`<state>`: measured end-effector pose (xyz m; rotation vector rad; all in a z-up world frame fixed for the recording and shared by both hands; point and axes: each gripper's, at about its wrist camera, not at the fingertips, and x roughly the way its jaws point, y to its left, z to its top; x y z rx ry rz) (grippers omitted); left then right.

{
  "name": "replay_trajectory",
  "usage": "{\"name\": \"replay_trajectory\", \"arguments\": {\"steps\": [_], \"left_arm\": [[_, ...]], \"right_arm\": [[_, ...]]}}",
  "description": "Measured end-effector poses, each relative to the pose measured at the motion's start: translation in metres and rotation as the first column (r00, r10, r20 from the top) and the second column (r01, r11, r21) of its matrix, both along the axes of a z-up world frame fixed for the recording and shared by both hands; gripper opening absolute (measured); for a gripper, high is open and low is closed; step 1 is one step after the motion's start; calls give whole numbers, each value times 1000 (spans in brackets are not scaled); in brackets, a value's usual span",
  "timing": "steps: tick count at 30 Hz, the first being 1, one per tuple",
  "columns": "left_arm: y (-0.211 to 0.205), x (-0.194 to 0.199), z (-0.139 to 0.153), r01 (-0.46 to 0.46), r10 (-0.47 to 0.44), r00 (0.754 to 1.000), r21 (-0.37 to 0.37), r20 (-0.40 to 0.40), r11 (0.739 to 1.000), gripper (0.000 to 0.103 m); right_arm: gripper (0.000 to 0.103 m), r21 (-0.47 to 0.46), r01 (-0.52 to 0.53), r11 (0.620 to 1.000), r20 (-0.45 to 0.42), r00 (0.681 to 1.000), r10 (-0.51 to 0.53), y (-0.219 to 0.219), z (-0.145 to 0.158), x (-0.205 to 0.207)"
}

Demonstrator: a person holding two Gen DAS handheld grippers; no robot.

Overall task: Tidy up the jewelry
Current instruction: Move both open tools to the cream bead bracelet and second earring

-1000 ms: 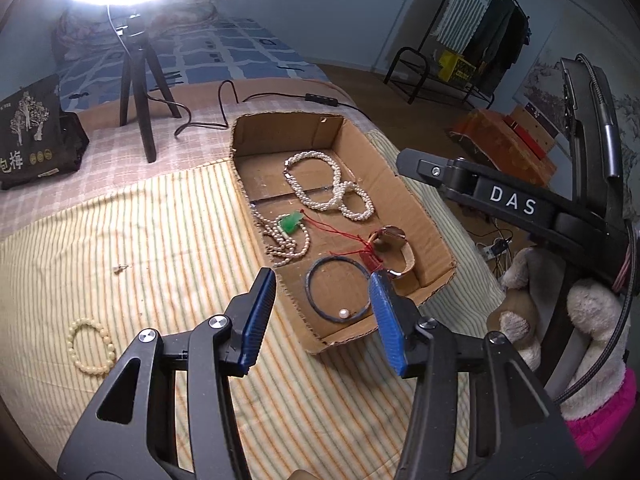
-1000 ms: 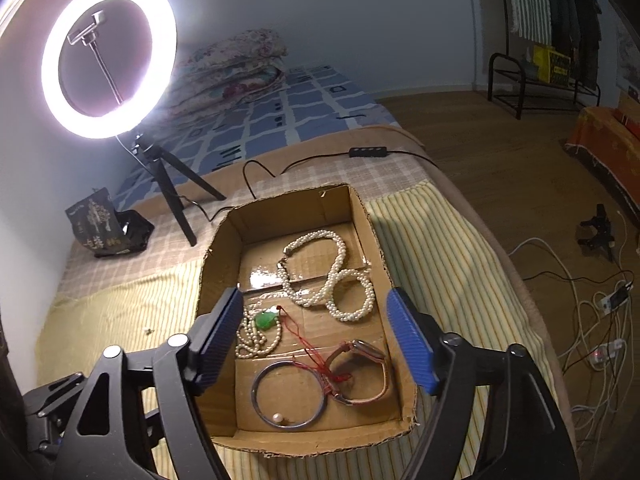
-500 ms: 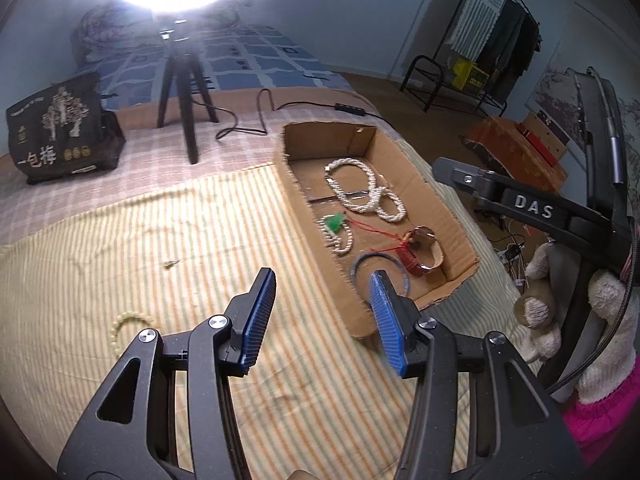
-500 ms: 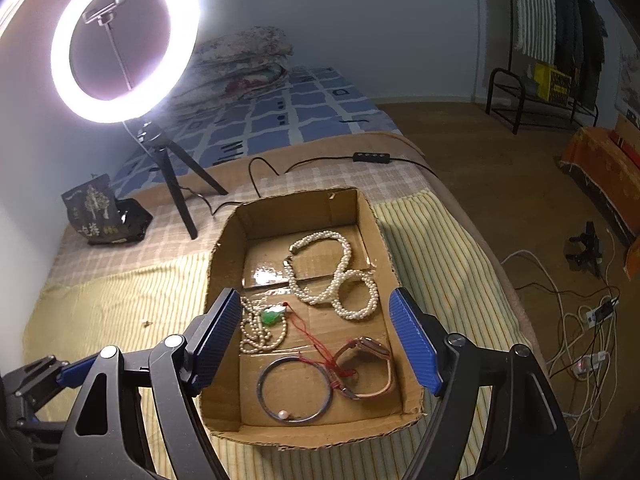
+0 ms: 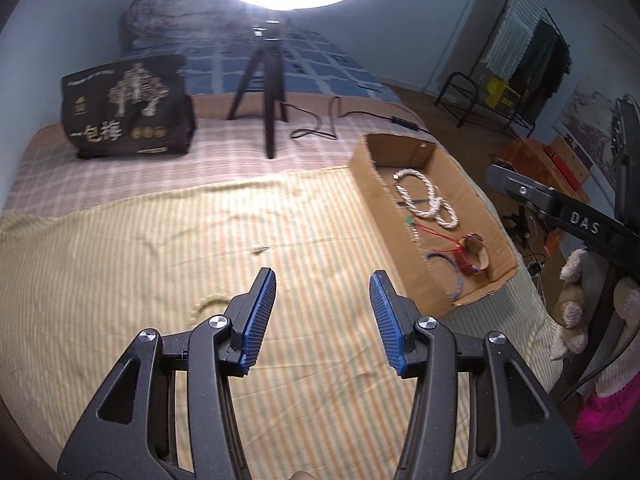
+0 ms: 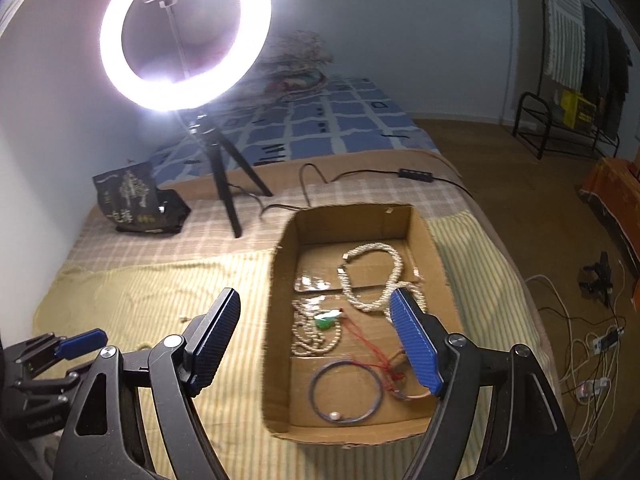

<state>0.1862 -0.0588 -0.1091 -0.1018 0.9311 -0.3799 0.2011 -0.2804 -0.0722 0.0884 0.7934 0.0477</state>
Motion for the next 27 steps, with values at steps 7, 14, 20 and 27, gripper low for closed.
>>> {"name": "replay_trajectory", "arguments": {"steps": [7, 14, 20, 27], "left_arm": [[35, -2, -4, -60, 60, 998, 5, -11, 998, 50], [67, -2, -12, -116, 116, 993, 1, -39, 993, 50], [81, 0, -22, -143, 141, 987, -12, -77, 990, 50], [80, -1, -39, -117, 117, 986, 4, -119, 993, 50]], "right_arm": [[77, 32, -54, 998, -4, 999, 54, 24, 0, 3], [77, 72, -107, 992, -19, 994, 108, 41, -4, 6], [77, 106, -127, 986, -28, 991, 131, 52, -9, 9], [77, 154, -177, 972, -32, 982, 184, 77, -15, 18]]}}
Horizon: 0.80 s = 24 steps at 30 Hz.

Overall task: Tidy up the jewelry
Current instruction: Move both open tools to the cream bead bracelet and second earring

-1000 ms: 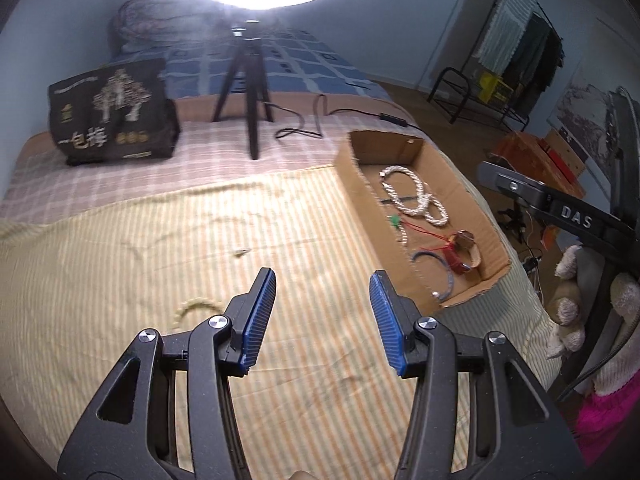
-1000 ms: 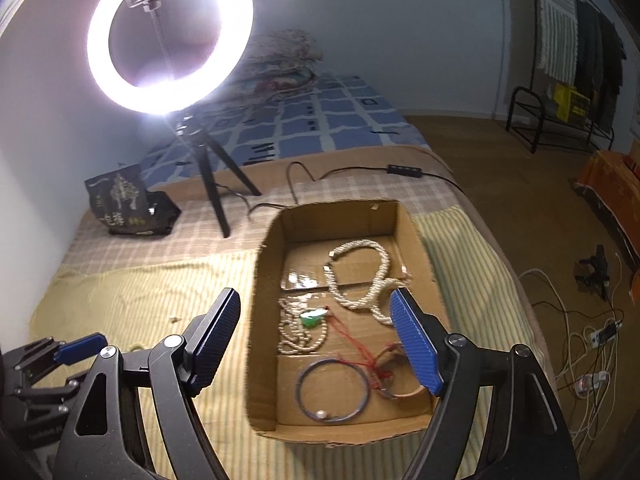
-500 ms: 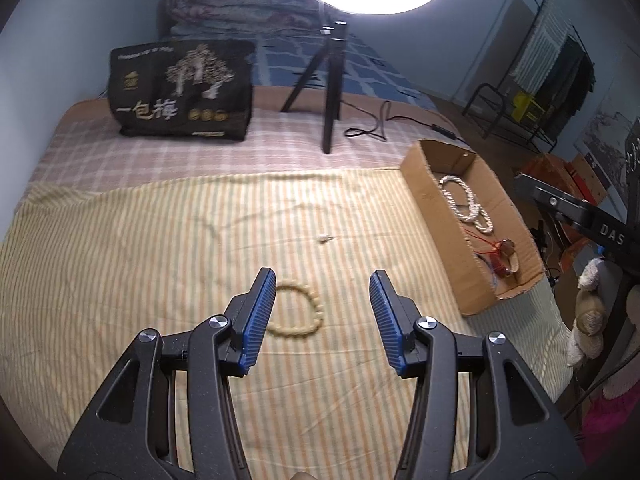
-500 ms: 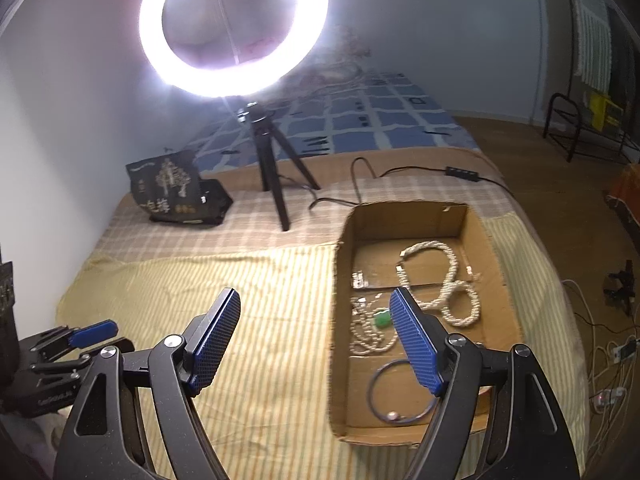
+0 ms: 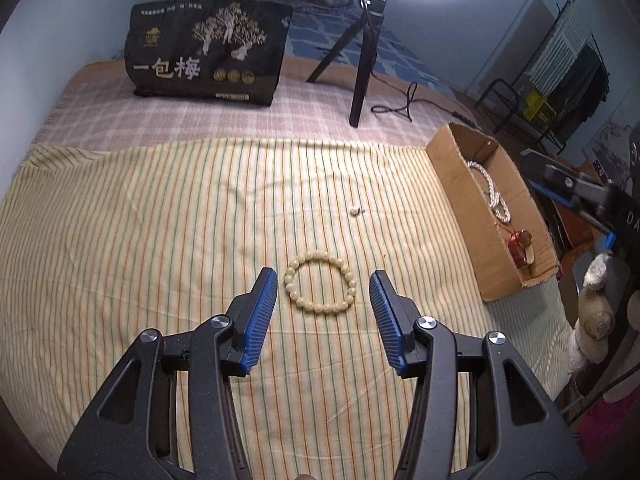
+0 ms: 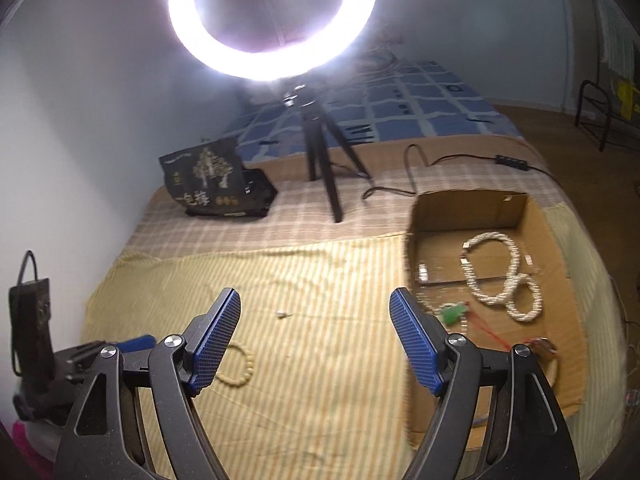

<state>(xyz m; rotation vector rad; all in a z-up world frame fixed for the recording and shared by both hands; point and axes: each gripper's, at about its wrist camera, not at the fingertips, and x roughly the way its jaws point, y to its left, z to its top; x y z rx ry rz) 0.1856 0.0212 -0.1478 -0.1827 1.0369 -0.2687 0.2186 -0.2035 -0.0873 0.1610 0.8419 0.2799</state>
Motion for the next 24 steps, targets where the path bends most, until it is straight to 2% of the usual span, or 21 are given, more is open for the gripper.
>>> {"name": "replay_trajectory", "arguments": {"steps": [3, 4, 5, 7, 8, 10, 12, 18, 24], "left_arm": [[0, 0, -6, 7, -7, 1000, 6, -13, 1000, 50], [0, 0, -8, 8, -8, 1000, 6, -18, 1000, 50], [1, 1, -11, 9, -9, 1000, 6, -23, 1000, 48], [1, 2, -17, 12, -12, 999, 5, -39, 1000, 38], [1, 3, -20, 13, -13, 999, 4, -50, 1000, 38], [1, 5, -26, 10, -10, 998, 0, -65, 1000, 38], [1, 7, -32, 9, -9, 997, -1, -76, 1000, 38], [0, 12, -42, 10, -9, 996, 2, -92, 1000, 38], [3, 17, -50, 3, -3, 994, 1, -105, 1000, 37]], "right_arm": [[76, -4, -36, 999, -29, 999, 35, 15, -8, 5], [74, -5, -46, 999, -39, 998, 45, 19, -11, 7], [68, -2, -60, 998, -55, 997, 60, 24, -14, 10], [61, 12, -86, 996, -92, 992, 87, 33, -22, 15], [60, 20, -95, 995, -107, 990, 97, 36, -26, 18], [58, 27, -101, 995, -134, 986, 103, 42, -34, 24], [50, 39, -106, 994, -165, 980, 111, 47, -44, 30], [40, 68, -97, 993, -239, 965, 110, 58, -71, 47], [36, 43, -99, 994, -276, 955, 107, 71, -91, 61]]}}
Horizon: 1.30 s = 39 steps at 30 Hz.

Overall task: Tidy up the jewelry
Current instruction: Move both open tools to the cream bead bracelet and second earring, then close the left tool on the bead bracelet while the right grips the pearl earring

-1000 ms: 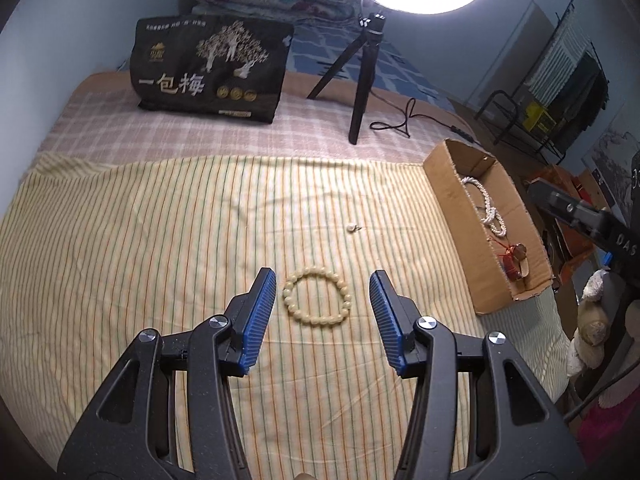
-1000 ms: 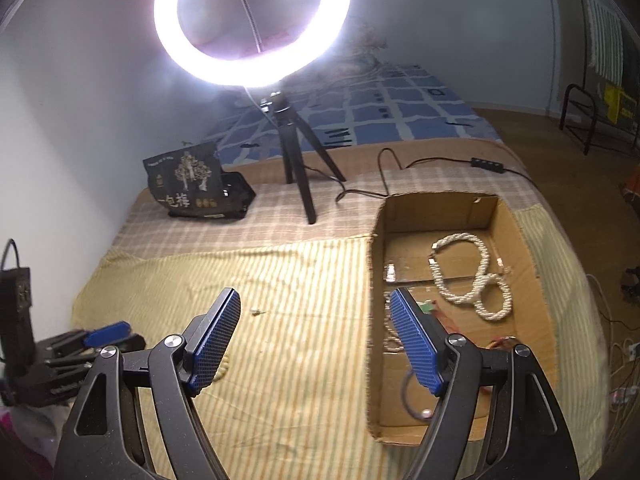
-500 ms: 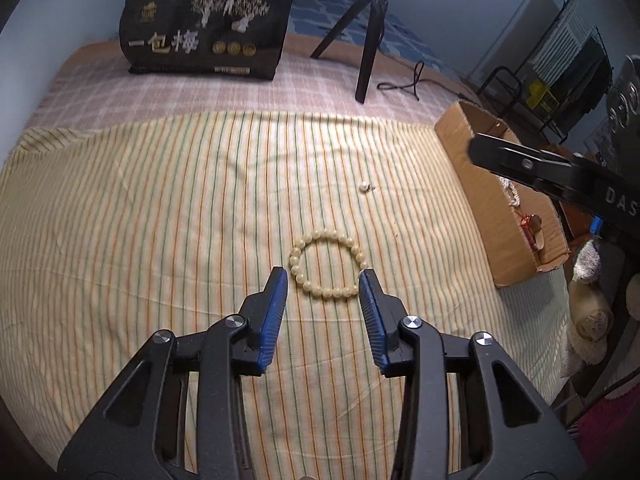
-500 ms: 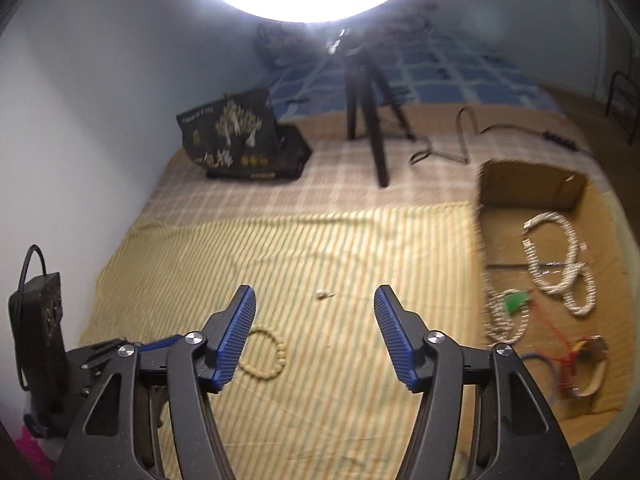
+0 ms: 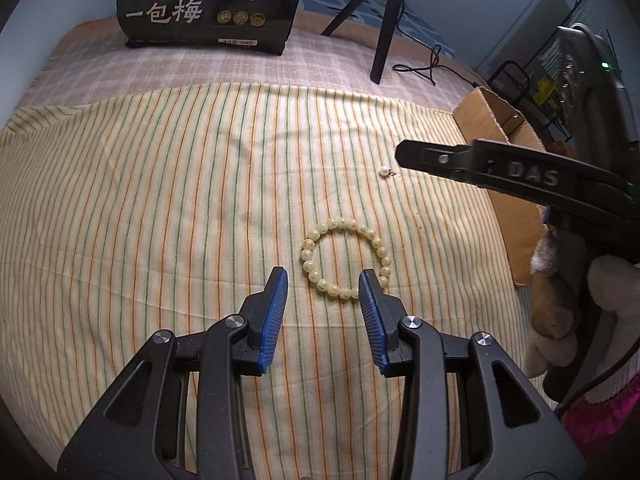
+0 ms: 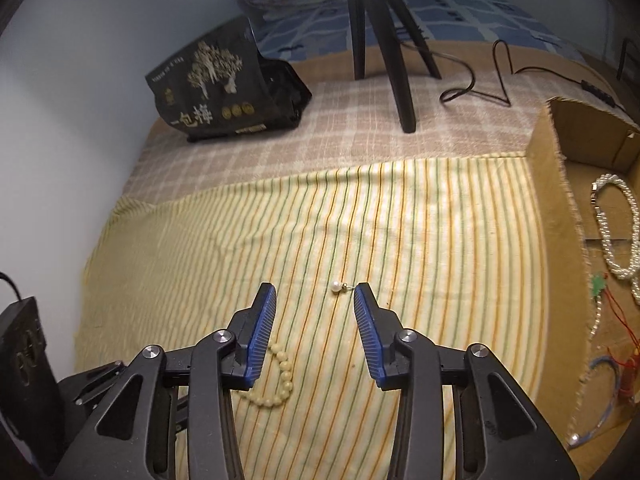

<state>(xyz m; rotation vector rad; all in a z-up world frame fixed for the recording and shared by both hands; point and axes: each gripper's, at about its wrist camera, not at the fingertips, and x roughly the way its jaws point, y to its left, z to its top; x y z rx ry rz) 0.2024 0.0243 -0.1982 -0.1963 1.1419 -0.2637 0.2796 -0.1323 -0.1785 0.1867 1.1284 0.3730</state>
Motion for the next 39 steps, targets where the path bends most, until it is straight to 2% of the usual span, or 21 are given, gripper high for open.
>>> {"name": "replay_trajectory", "arguments": {"steps": [3, 7, 12, 20, 22, 28, 31, 33, 39], "left_arm": [[1, 4, -4, -4, 4, 1000, -8, -6, 1000, 36], [-2, 7, -8, 4, -4, 1000, -9, -11, 1000, 34], [-4, 11, -12, 5, -5, 1000, -8, -16, 1000, 34], [-4, 11, -22, 1, -1, 1000, 1, -29, 1000, 33], [-4, 13, -24, -1, 1, 999, 4, -32, 1000, 27], [-5, 16, -27, -2, 2, 1000, 6, -28, 1000, 27], [-8, 17, -29, 1, -1, 1000, 43, -15, 999, 13], [-9, 18, -30, -6, 6, 1000, 58, -8, 998, 7], [-4, 18, -25, -29, 29, 1000, 51, 8, 998, 6]], "right_arm": [[32, -25, 14, 1000, -16, 1000, -15, 3, -10, 7], [31, -52, 27, 998, -29, 999, -29, 3, -20, 13], [27, -53, 21, 998, -40, 999, -23, 2, -27, 17], [26, -88, 1, 996, -35, 999, -4, 12, -31, 18], [25, -95, 0, 995, -35, 999, -4, 12, -32, 18], [23, -138, -10, 990, -21, 1000, 8, 18, -34, 19], [23, -158, -17, 987, -17, 1000, 14, 20, -35, 20], [17, -173, -18, 985, -12, 1000, 17, 20, -35, 20], [15, -144, -5, 990, -9, 1000, 4, 14, -35, 18]]}}
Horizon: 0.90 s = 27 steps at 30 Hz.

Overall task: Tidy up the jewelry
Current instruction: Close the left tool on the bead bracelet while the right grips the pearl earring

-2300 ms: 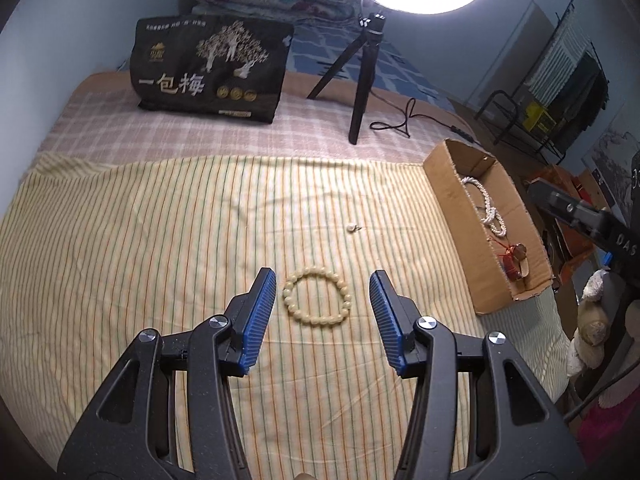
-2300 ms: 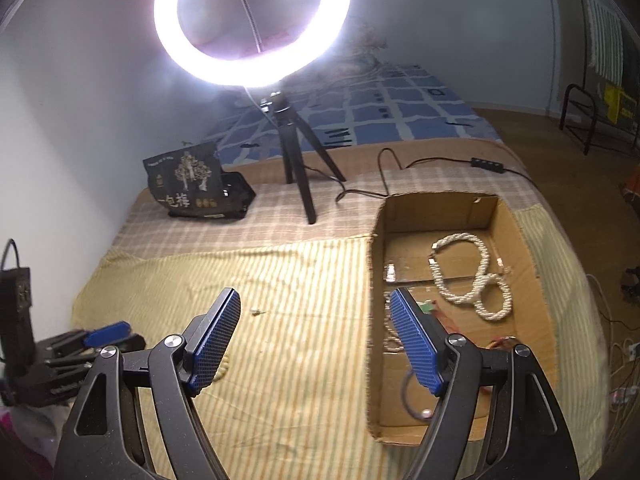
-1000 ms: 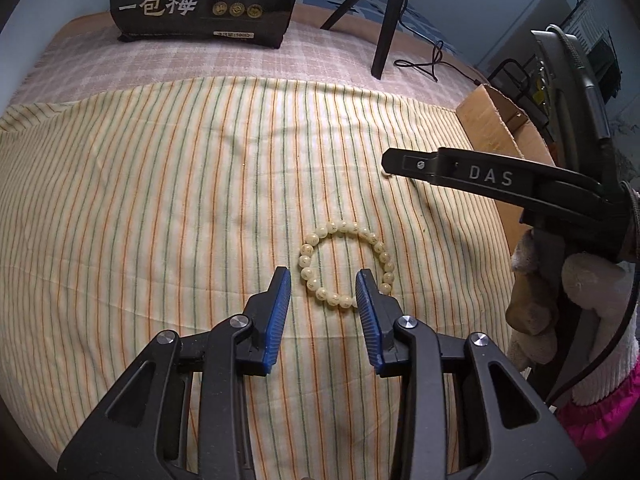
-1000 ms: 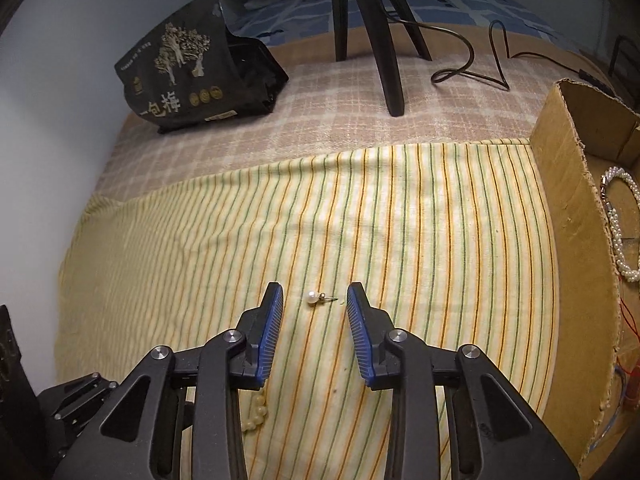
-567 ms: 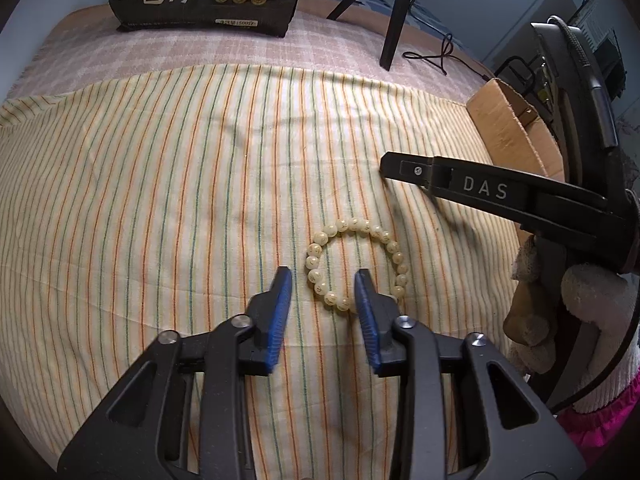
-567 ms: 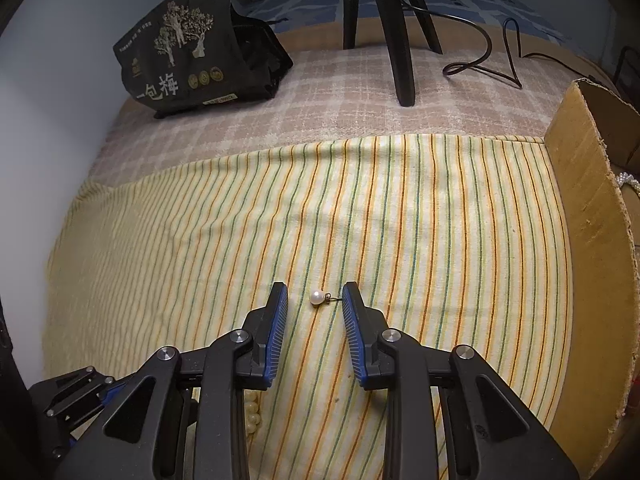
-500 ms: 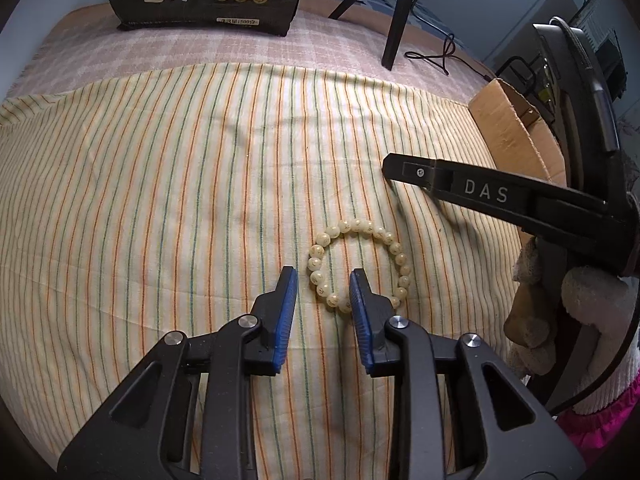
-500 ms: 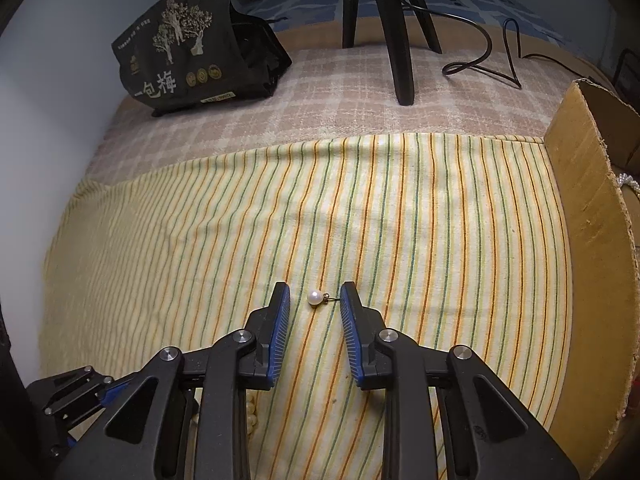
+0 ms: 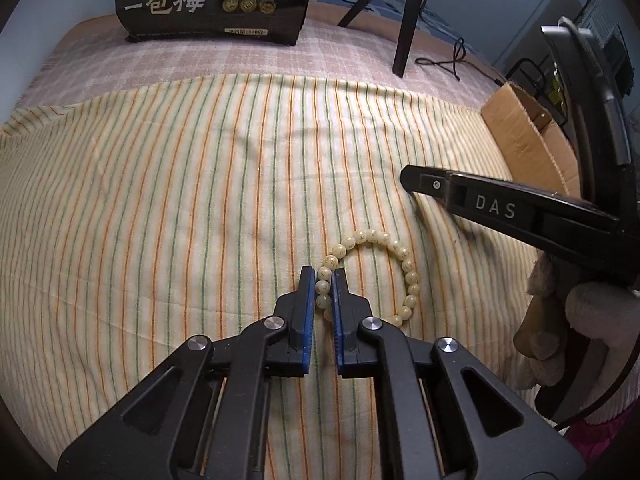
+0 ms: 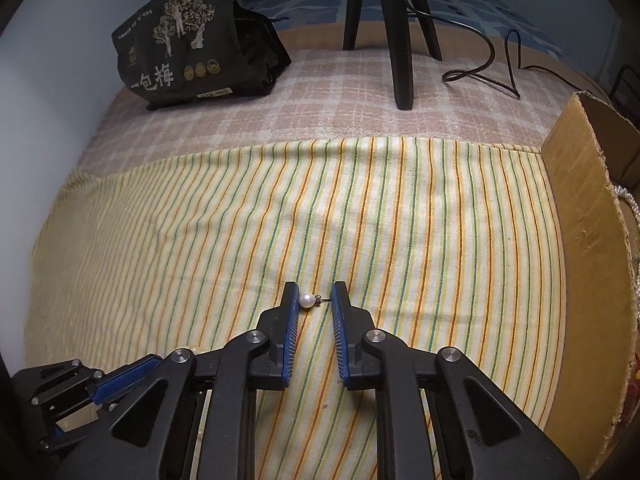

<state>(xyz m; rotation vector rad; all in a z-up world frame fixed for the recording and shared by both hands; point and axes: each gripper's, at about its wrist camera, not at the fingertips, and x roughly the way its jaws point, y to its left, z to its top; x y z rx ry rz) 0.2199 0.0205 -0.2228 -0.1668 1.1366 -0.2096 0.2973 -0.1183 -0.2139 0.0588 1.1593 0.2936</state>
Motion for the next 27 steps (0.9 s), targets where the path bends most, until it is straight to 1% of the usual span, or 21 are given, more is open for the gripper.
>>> {"name": "replay_trajectory", "arguments": {"steps": [5, 11, 13, 21, 27], "left_arm": [[5, -2, 14, -10, 11, 999, -29, 31, 1000, 5], [6, -3, 18, -15, 17, 999, -53, 38, 998, 5], [9, -3, 21, -22, 25, 999, -76, 32, 997, 5], [19, 1, 51, -34, 44, 997, -139, 68, 990, 5], [18, -3, 70, -25, 41, 994, -158, 99, 987, 5]], "right_arm": [[15, 75, 33, 997, -22, 999, -32, -10, 2, 2], [15, 86, 36, 996, 0, 999, -36, -11, 12, -4], [15, 88, 30, 996, 8, 999, -31, -10, 16, -6], [14, 136, 30, 990, 16, 999, -32, -14, 27, -10], [15, 127, 26, 992, 41, 999, -31, -16, 39, -15]]}}
